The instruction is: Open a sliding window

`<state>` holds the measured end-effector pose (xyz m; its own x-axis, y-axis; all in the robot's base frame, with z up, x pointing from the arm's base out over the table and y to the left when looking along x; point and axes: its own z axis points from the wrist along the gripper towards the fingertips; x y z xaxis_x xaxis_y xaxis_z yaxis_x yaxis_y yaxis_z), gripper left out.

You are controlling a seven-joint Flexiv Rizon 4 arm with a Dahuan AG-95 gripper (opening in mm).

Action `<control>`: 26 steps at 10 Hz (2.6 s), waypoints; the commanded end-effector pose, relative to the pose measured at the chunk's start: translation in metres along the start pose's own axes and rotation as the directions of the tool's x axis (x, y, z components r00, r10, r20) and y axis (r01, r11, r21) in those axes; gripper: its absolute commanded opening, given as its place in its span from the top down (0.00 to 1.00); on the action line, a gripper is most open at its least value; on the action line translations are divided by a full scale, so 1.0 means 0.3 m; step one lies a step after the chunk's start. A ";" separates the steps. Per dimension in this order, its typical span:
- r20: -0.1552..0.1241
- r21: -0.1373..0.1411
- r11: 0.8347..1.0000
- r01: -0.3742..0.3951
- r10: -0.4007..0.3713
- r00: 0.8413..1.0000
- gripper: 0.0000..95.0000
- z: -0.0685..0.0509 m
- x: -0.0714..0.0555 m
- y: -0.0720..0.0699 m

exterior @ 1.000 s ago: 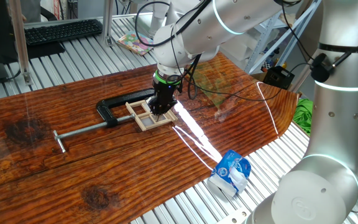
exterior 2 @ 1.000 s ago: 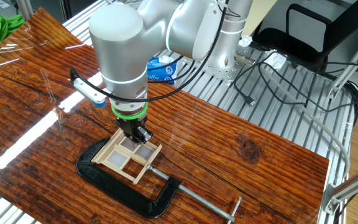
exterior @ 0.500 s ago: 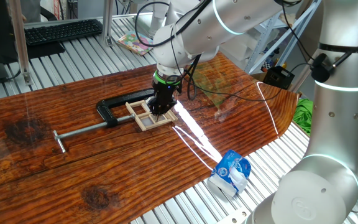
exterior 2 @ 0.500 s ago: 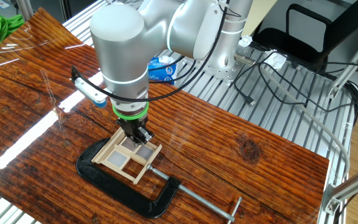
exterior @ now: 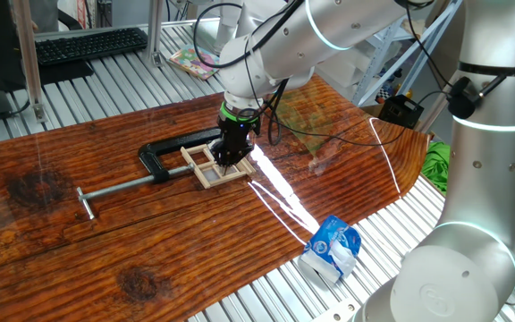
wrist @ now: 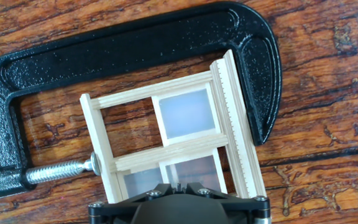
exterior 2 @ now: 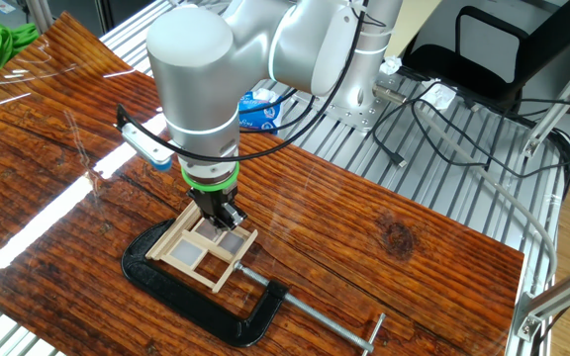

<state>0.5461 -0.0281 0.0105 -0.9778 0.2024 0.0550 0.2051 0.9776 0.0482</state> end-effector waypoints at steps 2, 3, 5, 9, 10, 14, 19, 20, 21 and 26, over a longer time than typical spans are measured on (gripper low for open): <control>-0.001 -0.003 1.000 -0.016 0.016 1.000 1.00 0.000 0.004 0.005; -0.002 -0.006 1.000 -0.021 0.021 1.000 1.00 0.000 0.006 0.007; -0.003 -0.010 0.999 -0.030 0.030 1.000 1.00 0.001 0.008 0.011; -0.004 -0.016 0.998 -0.054 0.054 0.999 1.00 0.001 0.013 0.021; -0.004 -0.016 0.998 -0.057 0.057 0.998 1.00 0.001 0.014 0.023; 0.002 -0.019 0.997 -0.077 0.077 0.997 1.00 0.004 0.018 0.031; 0.002 -0.024 0.995 -0.099 0.099 0.995 1.00 0.005 0.023 0.041; 0.007 -0.025 0.994 -0.104 0.104 0.995 1.00 0.007 0.025 0.043; 0.005 -0.025 0.994 -0.105 0.105 0.994 1.00 0.006 0.025 0.044; 0.003 -0.033 0.994 -0.108 0.108 0.994 1.00 0.008 0.028 0.049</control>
<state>0.5413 -0.0125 0.0107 -0.9493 0.3093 0.0563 0.3129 0.9469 0.0735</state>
